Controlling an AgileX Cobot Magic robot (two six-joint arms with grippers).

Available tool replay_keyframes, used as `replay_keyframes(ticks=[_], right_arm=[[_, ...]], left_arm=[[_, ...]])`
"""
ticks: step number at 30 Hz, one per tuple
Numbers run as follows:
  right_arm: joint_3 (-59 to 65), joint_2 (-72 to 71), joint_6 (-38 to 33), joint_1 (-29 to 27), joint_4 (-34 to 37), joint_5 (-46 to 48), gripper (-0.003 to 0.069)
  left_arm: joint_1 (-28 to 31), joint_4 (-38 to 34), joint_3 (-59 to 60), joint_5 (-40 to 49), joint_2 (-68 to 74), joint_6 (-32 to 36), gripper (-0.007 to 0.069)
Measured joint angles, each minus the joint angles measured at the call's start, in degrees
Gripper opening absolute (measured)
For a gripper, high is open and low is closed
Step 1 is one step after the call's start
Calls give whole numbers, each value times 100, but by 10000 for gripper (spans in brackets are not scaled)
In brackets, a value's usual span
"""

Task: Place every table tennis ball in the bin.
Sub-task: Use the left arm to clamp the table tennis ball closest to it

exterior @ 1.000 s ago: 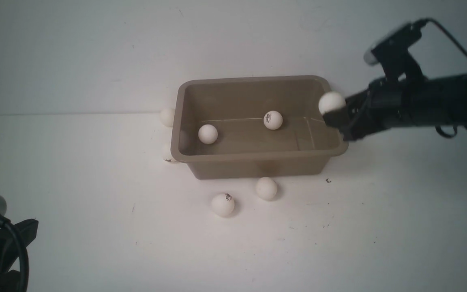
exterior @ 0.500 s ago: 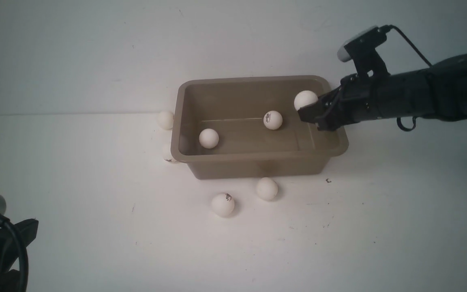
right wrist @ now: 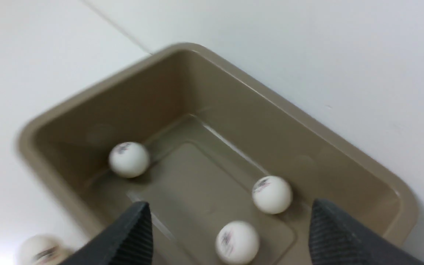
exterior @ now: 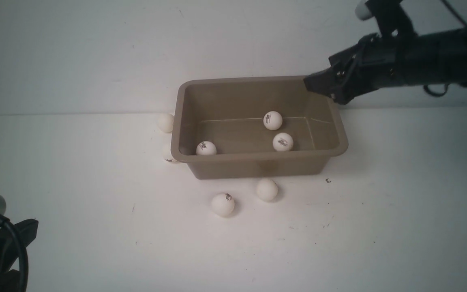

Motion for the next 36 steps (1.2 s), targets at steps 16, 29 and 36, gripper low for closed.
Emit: replay_keyframes(ticks=[16, 29, 36], right_arm=[[0, -761, 2538, 0, -2253, 2435, 513], [0, -761, 3412, 560, -3143, 2963, 513], [0, -768, 3647, 1057, -3478, 2974, 513]], left_arm=[[0, 0, 0, -6, 0, 5, 405], [0, -693, 0, -10, 12, 448, 405], [0, -2244, 0, 53, 461, 1977, 405]])
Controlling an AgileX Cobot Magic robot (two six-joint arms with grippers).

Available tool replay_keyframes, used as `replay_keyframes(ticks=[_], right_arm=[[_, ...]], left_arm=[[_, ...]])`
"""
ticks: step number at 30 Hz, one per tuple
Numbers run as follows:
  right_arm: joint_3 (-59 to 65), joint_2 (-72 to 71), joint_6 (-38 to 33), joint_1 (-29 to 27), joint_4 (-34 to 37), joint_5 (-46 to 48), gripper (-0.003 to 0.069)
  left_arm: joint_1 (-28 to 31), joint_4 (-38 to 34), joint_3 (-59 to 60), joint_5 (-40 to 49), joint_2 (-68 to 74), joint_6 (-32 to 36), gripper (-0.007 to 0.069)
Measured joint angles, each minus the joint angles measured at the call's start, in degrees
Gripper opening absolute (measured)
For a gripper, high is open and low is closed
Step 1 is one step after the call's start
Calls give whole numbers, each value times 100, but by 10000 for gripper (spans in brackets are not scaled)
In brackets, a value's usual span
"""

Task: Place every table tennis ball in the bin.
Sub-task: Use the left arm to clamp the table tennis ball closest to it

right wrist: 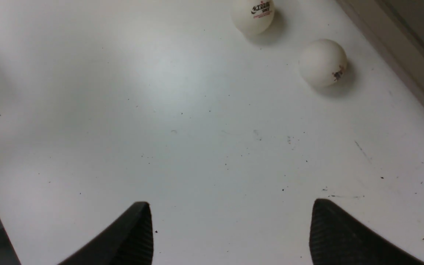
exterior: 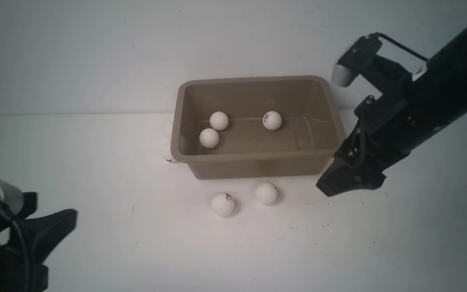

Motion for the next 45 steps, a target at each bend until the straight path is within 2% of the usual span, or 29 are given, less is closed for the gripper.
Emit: replay_keyframes(ticks=[3, 8, 16, 21, 27, 31, 35, 40, 45], right_arm=[[0, 1, 50, 220, -5, 0, 513], [0, 24, 185, 625, 1, -37, 513], [0, 369, 426, 1053, -77, -834, 513], [0, 293, 468, 1060, -295, -1329, 513], [0, -325, 665, 1060, -1300, -1731, 513], [0, -782, 1122, 1060, -1896, -2132, 513], [0, -973, 1371, 1060, -2345, -2293, 513], [0, -990, 1591, 1060, -2654, -2367, 513], [0, -990, 1666, 1060, -2775, -2429, 513]], left_arm=[[0, -664, 0, 29, 296, 702, 405], [0, -1065, 0, -14, 585, 1278, 405], [0, -1169, 0, -61, 695, 1386, 405], [0, -1698, 0, -29, 840, 1502, 405], [0, -2355, -131, 453, 1353, 2374, 405], [0, -2729, -320, 724, 2001, 2528, 410], [0, -2870, -341, 793, 2654, 2651, 459], [-6, -2953, -352, 845, 3232, 2967, 505], [-210, -2953, -481, 790, 3633, 3238, 511]])
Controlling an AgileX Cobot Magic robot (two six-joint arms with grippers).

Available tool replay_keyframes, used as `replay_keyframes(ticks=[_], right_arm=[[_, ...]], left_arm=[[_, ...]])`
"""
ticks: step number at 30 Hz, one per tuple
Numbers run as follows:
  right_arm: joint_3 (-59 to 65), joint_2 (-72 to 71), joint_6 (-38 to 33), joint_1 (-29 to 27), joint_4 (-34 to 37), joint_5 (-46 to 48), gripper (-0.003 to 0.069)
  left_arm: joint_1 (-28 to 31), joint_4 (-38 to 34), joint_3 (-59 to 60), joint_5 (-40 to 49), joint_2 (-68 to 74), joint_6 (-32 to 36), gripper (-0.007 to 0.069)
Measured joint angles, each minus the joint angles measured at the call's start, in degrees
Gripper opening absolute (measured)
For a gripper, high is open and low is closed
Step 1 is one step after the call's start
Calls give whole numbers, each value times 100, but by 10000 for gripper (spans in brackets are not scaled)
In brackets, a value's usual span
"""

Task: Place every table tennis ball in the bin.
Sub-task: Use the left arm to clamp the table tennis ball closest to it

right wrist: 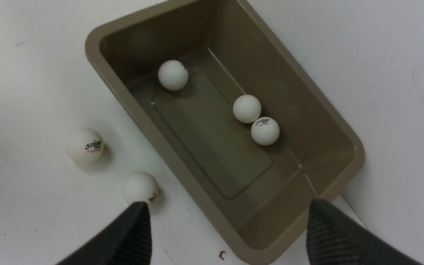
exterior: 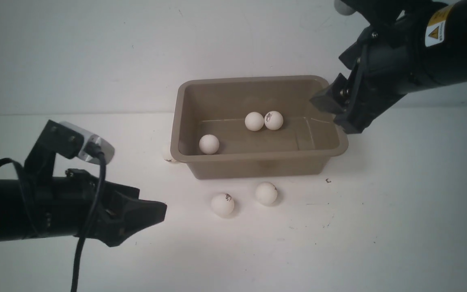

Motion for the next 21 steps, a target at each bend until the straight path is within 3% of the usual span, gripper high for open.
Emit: replay_keyframes(ticks=[5, 9, 16, 21], right_arm=[[0, 0, 13, 0, -20, -24, 513], [0, 0, 18, 0, -48, -24, 513], [0, 0, 18, 0, -82, -150, 513], [0, 0, -5, 0, -94, -274, 513]], left_arm=[[-57, 38, -314, -305, 17, -232, 513], [-57, 580, -508, -856, 17, -861, 513], [-57, 2925, -519, -1758, 19, -3119, 513], [-57, 5134, -519, -1758, 19, -5429, 513]])
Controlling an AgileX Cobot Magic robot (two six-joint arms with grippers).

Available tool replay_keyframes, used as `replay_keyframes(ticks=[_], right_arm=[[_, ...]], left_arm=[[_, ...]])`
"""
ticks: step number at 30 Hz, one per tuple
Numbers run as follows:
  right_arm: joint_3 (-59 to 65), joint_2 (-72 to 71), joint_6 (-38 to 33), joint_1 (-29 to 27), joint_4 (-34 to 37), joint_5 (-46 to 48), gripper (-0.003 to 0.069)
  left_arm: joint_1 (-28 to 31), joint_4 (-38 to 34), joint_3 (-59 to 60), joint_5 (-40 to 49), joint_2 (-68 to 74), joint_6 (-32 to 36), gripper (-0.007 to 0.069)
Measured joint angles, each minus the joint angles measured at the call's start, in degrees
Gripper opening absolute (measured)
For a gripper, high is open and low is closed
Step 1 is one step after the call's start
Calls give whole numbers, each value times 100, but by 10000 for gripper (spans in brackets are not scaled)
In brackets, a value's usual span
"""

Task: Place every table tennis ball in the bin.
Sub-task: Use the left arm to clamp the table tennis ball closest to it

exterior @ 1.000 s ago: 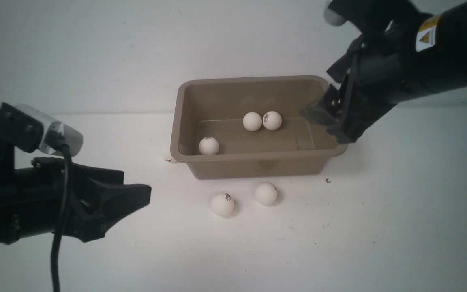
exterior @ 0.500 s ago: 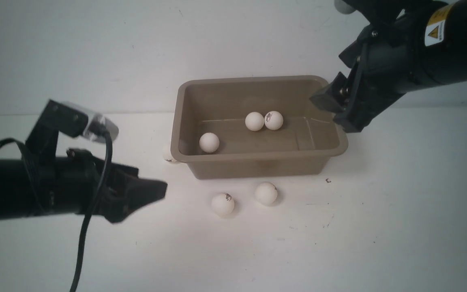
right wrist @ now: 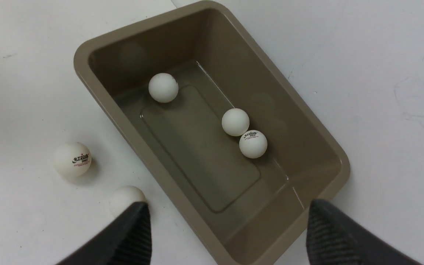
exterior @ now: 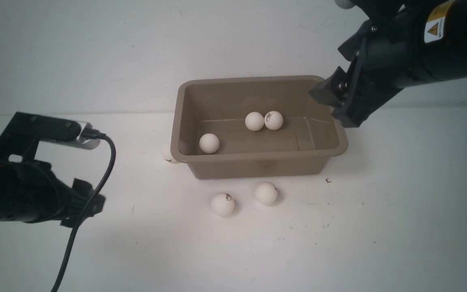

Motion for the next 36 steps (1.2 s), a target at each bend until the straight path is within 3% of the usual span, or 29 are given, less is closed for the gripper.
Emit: replay_keyframes(ticks=[3, 6, 16, 31, 36], right_arm=[[0, 0, 0, 0, -1, -75, 513], [0, 0, -2, 0, -7, -101, 513], [0, 0, -8, 0, -7, -186, 513], [0, 0, -14, 0, -7, -190, 513], [0, 0, -111, 0, -87, -190, 513]], left_arm=[[-36, 575, 0, -6, 0, -816, 513], [-192, 621, -7, -66, 0, -915, 513], [-1810, -565, -33, -1070, 183, 195, 513], [-2503, -1180, -465, -2042, 1431, 521, 513], [-3087, -1226, -485, -2509, 1553, 619, 513]])
